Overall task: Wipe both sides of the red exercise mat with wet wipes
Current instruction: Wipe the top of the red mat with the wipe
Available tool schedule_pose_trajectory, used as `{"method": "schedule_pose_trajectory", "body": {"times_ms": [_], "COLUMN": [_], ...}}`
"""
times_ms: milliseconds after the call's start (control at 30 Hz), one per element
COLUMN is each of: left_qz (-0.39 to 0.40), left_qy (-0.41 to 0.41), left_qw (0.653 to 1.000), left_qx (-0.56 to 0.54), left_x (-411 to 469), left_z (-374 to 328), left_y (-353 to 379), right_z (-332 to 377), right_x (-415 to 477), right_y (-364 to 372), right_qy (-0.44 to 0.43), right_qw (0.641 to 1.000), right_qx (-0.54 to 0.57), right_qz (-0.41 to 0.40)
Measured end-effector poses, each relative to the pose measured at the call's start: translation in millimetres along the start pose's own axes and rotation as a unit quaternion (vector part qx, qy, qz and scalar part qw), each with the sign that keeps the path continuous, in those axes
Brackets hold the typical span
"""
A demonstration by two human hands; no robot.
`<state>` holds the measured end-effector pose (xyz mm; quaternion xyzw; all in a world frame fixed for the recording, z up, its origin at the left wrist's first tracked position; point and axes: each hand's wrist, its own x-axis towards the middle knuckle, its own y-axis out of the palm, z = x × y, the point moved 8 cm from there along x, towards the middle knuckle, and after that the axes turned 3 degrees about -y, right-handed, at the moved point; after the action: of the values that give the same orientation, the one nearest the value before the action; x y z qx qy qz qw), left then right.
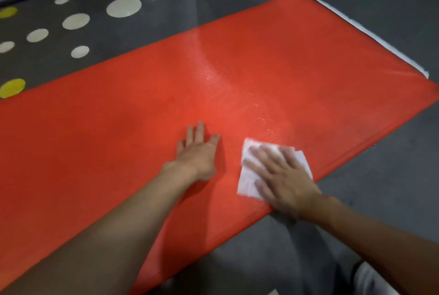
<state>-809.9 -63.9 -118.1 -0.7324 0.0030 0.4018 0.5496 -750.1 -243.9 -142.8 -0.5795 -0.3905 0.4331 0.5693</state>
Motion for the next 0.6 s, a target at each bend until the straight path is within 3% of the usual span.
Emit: {"method": "schedule_pose_trajectory", "body": {"times_ms": [67, 133, 200, 267, 300, 400, 467, 533, 600], "left_qz": [0.014, 0.016, -0.009, -0.043, -0.052, -0.023, -0.018, -0.028, -0.038], "left_qy": [-0.050, -0.067, -0.065, -0.063, -0.067, -0.124, -0.135, -0.132, -0.129], "left_qw": [0.998, 0.996, 0.996, 0.995, 0.995, 0.989, 0.986, 0.986, 0.987], "left_qx": [-0.027, -0.048, -0.058, -0.059, -0.055, -0.075, -0.097, -0.102, -0.091], "left_x": [-2, -2, -1, -1, 0, -2, -2, -1, -1], "left_z": [19, 26, 30, 40, 48, 76, 80, 79, 81], "left_y": [4, 11, 6, -5, -8, 2, 6, 3, -3], "right_z": [-20, 15, 68, 68, 54, 13, 39, 81, 77], "right_x": [3, 6, 4, 4, 8, 23, 26, 24, 27], "right_y": [0, 6, 6, 4, 1, -2, 5, 6, 4], "right_qy": [0.140, 0.176, 0.050, -0.076, -0.088, 0.089, 0.137, 0.029, -0.082], "right_qw": [0.989, 0.983, 0.998, 0.997, 0.996, 0.995, 0.989, 0.998, 0.996], "right_qx": [0.035, 0.052, 0.044, 0.021, 0.007, 0.031, 0.056, 0.050, 0.024], "right_qz": [-0.006, -0.014, -0.002, 0.012, 0.007, -0.007, -0.006, -0.002, 0.010]}}
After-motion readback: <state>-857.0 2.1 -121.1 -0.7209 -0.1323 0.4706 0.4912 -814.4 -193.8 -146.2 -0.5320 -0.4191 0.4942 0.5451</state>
